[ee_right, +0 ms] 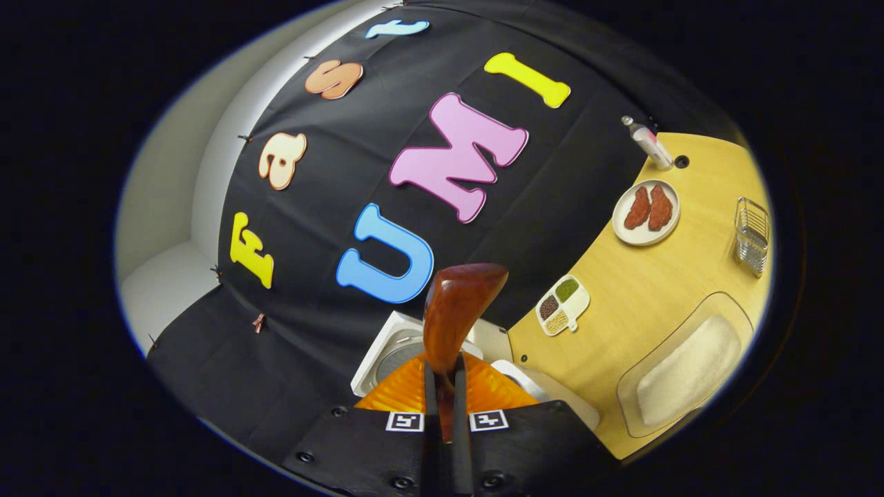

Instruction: Close the left gripper, press the button to open the rice cooker; take a wooden spoon from the chopstick holder with the right hand, scoop a spoonful of rice and pour it into the rice cooker, then put the wooden spoon back into the chopstick holder.

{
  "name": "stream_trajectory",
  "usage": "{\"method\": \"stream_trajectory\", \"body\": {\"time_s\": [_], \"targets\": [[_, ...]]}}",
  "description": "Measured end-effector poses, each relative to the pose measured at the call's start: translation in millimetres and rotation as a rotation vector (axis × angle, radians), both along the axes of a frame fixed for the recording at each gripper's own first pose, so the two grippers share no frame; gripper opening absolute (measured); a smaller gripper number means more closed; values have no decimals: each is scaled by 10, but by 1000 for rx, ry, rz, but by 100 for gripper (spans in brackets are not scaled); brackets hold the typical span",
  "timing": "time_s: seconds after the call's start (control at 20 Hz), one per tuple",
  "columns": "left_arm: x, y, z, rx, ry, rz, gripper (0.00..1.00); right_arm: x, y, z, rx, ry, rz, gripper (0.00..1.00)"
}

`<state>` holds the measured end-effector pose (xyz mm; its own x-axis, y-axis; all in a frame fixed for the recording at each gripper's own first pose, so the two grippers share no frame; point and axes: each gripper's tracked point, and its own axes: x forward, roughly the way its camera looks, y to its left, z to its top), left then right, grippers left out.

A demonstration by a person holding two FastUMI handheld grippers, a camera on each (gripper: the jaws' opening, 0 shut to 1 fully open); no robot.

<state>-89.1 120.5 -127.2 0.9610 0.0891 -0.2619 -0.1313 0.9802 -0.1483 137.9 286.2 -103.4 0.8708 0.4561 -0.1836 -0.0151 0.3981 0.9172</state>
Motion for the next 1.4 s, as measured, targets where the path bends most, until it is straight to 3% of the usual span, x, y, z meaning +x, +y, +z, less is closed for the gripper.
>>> {"method": "stream_trajectory", "body": {"time_s": [0.4,0.65,0.95,1.4], "targets": [[-103,280,-154,-20,33,71,95,187,965,-131,-214,-114,144,9],[-129,375,-261,-24,63,113,95,375,1256,-367,-391,-196,228,9],[-64,395,-444,-39,90,121,95,413,1500,-346,-679,-414,328,9],[-66,465,-445,-35,90,121,95,231,1875,-198,-972,-699,440,9]]}}
